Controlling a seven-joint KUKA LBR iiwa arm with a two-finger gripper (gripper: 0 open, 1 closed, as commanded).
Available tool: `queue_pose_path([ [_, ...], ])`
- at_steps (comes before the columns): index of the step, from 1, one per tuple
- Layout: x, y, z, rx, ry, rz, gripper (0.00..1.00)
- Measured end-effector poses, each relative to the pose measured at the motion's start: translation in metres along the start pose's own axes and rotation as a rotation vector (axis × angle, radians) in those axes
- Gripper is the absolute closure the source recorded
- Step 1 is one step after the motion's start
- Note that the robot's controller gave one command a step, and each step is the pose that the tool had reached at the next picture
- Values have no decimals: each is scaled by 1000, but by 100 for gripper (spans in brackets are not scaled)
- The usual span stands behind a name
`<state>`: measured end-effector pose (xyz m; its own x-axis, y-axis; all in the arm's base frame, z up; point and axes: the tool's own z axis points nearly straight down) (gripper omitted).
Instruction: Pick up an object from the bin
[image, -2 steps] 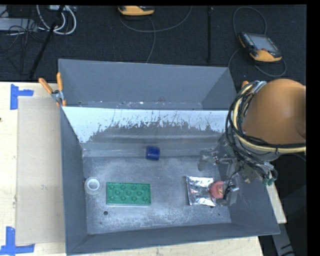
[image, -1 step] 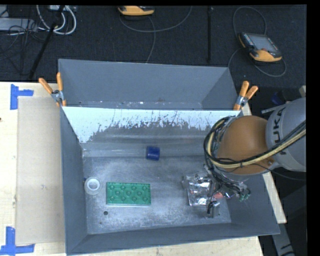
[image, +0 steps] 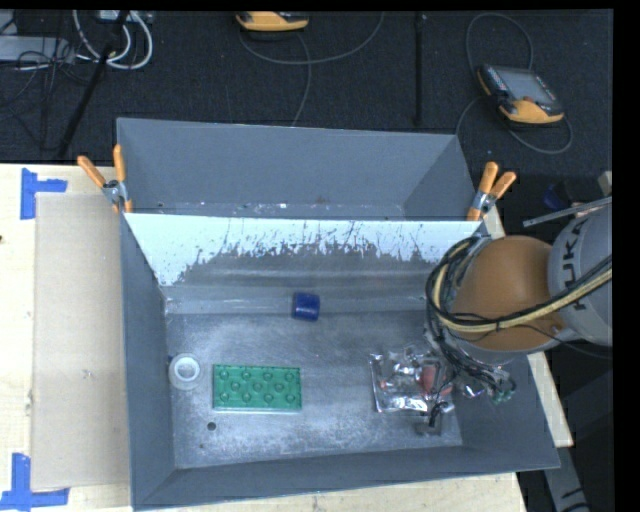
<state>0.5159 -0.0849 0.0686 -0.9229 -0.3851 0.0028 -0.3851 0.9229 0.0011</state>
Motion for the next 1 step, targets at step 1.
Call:
queue_pose_path([
  [1,-1,1,-1,0,-2,-5,100],
])
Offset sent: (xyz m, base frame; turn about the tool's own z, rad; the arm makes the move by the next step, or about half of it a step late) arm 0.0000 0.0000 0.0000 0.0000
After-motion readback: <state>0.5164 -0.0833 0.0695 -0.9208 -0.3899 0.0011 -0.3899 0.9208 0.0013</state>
